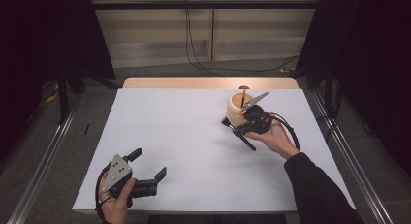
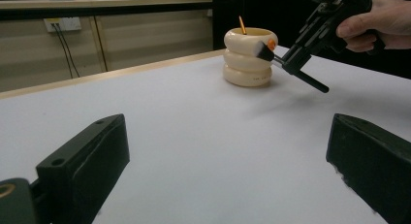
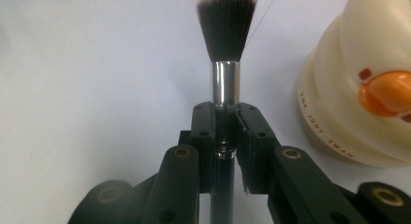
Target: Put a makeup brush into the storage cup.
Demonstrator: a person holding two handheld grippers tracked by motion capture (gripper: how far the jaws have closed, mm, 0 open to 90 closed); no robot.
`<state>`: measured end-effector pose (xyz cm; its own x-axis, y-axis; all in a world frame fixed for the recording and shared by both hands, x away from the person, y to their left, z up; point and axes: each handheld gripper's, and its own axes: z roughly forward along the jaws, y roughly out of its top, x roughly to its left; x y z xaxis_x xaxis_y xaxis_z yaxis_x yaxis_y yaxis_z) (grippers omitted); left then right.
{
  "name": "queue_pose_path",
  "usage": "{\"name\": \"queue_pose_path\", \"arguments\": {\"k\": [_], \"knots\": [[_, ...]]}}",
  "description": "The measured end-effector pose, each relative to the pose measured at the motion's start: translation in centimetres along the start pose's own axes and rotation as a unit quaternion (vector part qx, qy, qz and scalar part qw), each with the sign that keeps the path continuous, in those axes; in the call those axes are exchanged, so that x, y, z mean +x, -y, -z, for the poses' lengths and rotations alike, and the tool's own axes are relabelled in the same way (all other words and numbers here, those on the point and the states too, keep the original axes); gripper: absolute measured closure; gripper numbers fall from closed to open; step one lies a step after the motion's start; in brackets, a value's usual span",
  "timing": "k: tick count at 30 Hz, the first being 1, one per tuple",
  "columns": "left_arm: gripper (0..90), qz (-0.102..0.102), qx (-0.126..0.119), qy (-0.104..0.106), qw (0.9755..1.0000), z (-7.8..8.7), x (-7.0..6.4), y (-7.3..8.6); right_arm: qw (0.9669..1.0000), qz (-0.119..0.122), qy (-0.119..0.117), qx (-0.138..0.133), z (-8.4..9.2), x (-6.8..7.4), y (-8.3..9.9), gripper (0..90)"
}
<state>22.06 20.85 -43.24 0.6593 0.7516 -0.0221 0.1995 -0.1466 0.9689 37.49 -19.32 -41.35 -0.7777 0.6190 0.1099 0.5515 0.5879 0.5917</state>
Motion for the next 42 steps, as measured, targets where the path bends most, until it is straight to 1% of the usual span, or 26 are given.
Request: {"name": "queue_pose_path", "arguments": {"k": [2, 4, 5, 6, 7, 9, 10, 12, 13, 15, 16, 18, 19, 20, 22, 24, 25, 27, 29, 31, 33, 34, 35, 37, 39, 42], "knots": [[1.6, -0.003, 0.002, -0.001, 1.0, 0.0, 0.0, 0.0, 0.9999, -0.002, 0.0, -0.016, 0.4, -0.1, 0.3, 78.5], [1.6, -0.002, 0.001, -0.001, 1.0, 0.0, 0.0, 0.0, 0.9996, -0.004, 0.0, -0.029, 0.7, -0.2, 0.6, 78.6], [1.6, -0.002, 0.001, -0.002, 1.0, 0.0, 0.0, 0.0, 0.9995, -0.004, 0.006, -0.03, 0.9, -0.1, 0.7, 78.6], [1.6, -0.001, 0.001, -0.002, 1.0, 0.0, 0.0, 0.0, 0.9993, -0.007, 0.003, -0.036, 1.0, -0.1, 0.8, 78.5], [1.6, -0.001, 0.0, -0.001, 1.0, 0.0, 0.0, 0.0, 0.9991, -0.011, 0.006, -0.04, 1.1, -0.1, 0.9, 78.6], [1.6, -0.003, -0.002, 0.002, 1.0, 0.0, 0.0, 0.0, 0.999, -0.009, 0.004, -0.044, 1.1, -0.1, 1.0, 78.5], [1.6, -0.003, 0.0, 0.002, 1.0, 0.0, 0.0, 0.0, 0.9986, -0.009, 0.003, -0.052, 1.1, -0.1, 1.0, 78.6], [1.6, -0.002, 0.001, -0.002, 1.0, 0.0, 0.0, 0.0, 0.9981, -0.013, 0.003, -0.059, 1.3, 0.0, 1.0, 78.5], [1.6, -0.001, 0.0, -0.002, 1.0, 0.0, 0.0, 0.0, 0.9977, -0.011, 0.002, -0.068, 1.3, 0.0, 1.1, 78.6], [1.6, -0.001, 0.0, 0.001, 1.0, 0.0, 0.0, 0.0, 0.9972, -0.012, -0.002, -0.074, 1.3, 0.0, 1.1, 78.5], [1.6, -0.001, -0.001, 0.001, 1.0, 0.1, 0.0, 0.0, 0.9968, -0.008, 0.001, -0.08, 1.4, 0.1, 1.2, 78.6], [1.6, -0.002, 0.0, 0.0, 1.0, 0.0, 0.0, 0.0, 0.9965, -0.009, 0.001, -0.084, 1.5, 0.2, 1.2, 78.6], [1.6, -0.002, -0.002, 0.002, 1.0, 0.0, 0.0, 0.0, 0.9962, -0.011, 0.007, -0.086, 1.5, 0.2, 1.3, 78.6], [1.6, -0.002, -0.001, 0.002, 1.0, 0.0, 0.0, 0.0, 0.9959, -0.013, 0.007, -0.089, 1.5, 0.2, 1.3, 78.5], [1.6, -0.002, -0.001, 0.002, 1.0, 0.0, -0.1, 0.0, 0.995, -0.013, 0.0, -0.099, 1.6, 0.1, 1.5, 78.6], [1.6, -0.001, -0.001, 0.002, 1.0, 0.0, 0.0, 0.0, 0.9942, -0.012, 0.002, -0.107, 1.7, 0.1, 1.6, 78.5], [1.6, -0.001, -0.001, 0.003, 1.0, 0.0, -0.1, 0.0, 0.9932, -0.014, 0.003, -0.116, 1.8, 0.1, 1.7, 78.6], [1.6, -0.004, -0.001, 0.003, 1.0, -0.1, -0.1, 0.0, 0.9914, -0.016, -0.005, -0.13, 1.9, 0.1, 1.9, 78.5], [1.6, -0.006, 0.001, 0.004, 1.0, -0.1, -0.1, 0.0, 0.9903, -0.016, -0.002, -0.138, 2.0, 0.2, 1.9, 78.6], [1.6, -0.005, 0.0, 0.003, 1.0, 0.0, -0.1, 0.0, 0.9878, -0.016, -0.005, -0.155, 2.3, 0.3, 2.0, 78.6], [1.6, -0.004, 0.001, 0.001, 1.0, 0.0, -0.1, 0.0, 0.9845, -0.018, -0.003, -0.174, 2.6, 0.3, 2.1, 78.6], [1.6, -0.005, 0.001, 0.001, 1.0, 0.0, -0.1, 0.0, 0.9819, -0.021, -0.004, -0.188, 2.8, 0.2, 2.2, 78.5], [1.6, -0.005, 0.0, 0.002, 1.0, 0.0, 0.0, 0.0, 0.9806, -0.023, -0.009, -0.195, 2.9, 0.2, 2.3, 78.5], [1.6, -0.006, 0.0, 0.004, 1.0, 0.0, -0.1, 0.0, 0.978, -0.028, -0.005, -0.207, 3.2, 0.0, 2.4, 78.5], [1.6, -0.006, 0.0, 0.004, 1.0, 0.0, -0.1, 0.0, 0.9742, -0.035, -0.009, -0.223, 3.4, -0.1, 2.7, 78.5], [1.6, -0.008, 0.002, 0.002, 1.0, 0.1, -0.1, 0.0, 0.9708, -0.038, -0.017, -0.236, 3.7, -0.2, 2.7, 78.5]]}}
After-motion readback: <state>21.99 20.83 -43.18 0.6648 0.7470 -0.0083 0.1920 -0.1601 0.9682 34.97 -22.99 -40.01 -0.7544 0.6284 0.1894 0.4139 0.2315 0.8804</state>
